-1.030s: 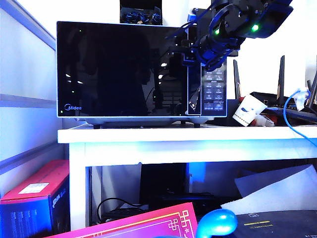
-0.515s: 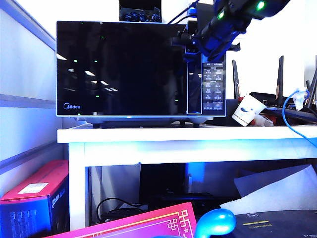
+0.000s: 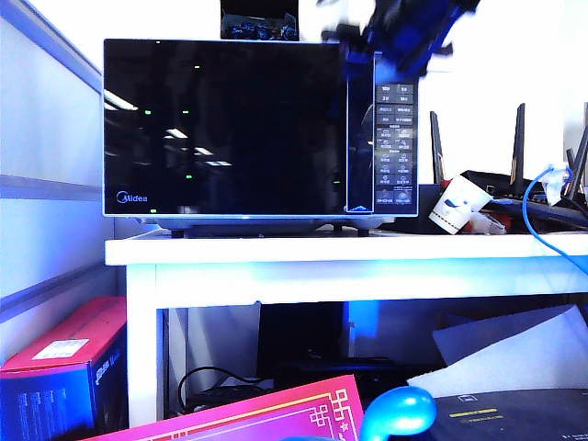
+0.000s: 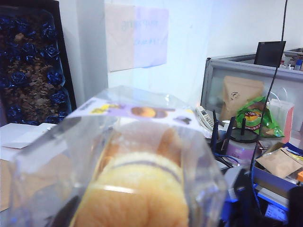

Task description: Open the microwave door, place the box of snacks from the top of the microwave inside, then close the microwave door.

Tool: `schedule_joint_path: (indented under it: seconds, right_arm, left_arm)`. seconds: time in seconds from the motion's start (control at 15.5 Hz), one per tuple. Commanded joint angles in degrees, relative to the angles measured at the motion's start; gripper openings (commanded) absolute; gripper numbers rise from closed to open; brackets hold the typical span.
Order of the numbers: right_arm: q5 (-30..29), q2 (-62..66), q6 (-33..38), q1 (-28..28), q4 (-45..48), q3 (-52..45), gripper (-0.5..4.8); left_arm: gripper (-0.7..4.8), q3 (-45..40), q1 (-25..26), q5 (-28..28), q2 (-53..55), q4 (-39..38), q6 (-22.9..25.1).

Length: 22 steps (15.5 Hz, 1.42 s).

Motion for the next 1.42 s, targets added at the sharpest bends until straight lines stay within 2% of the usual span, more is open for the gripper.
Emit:
schedule_joint_path:
  seconds: [0.06, 0.45, 1.03, 1.22, 1.42]
  right_arm:
    - [-6.43, -2.64, -1.01, -0.09, -0.48, 0.44, 2.47]
    - [-17.42, -7.08, -1.75, -0.55, -7.34, 0.46, 2.46]
    - [-26.01, -9.92, -1.92, -1.62, -11.96, 0.46, 2.43]
    - [-31.76, -9.92, -1.92, -1.64, -12.04, 0.46, 2.43]
    - [-32.96, -10.45, -1.92, -1.66, -12.46, 0.46, 2.43]
  left_arm:
    - [2.77, 0.33, -0.04, 0.04, -0.37, 1.49, -0.09]
    - [2.77, 0.33, -0.04, 0.04, -0.37, 1.11, -0.11]
    - [2.77, 0.33, -0.04, 0.04, -0.37, 1.03, -0.09]
    - [2.77, 0.33, -0.04, 0.04, -0.37, 1.03, -0.09]
    - [2.77, 0.33, -0.04, 0.04, -0.37, 1.01, -0.09]
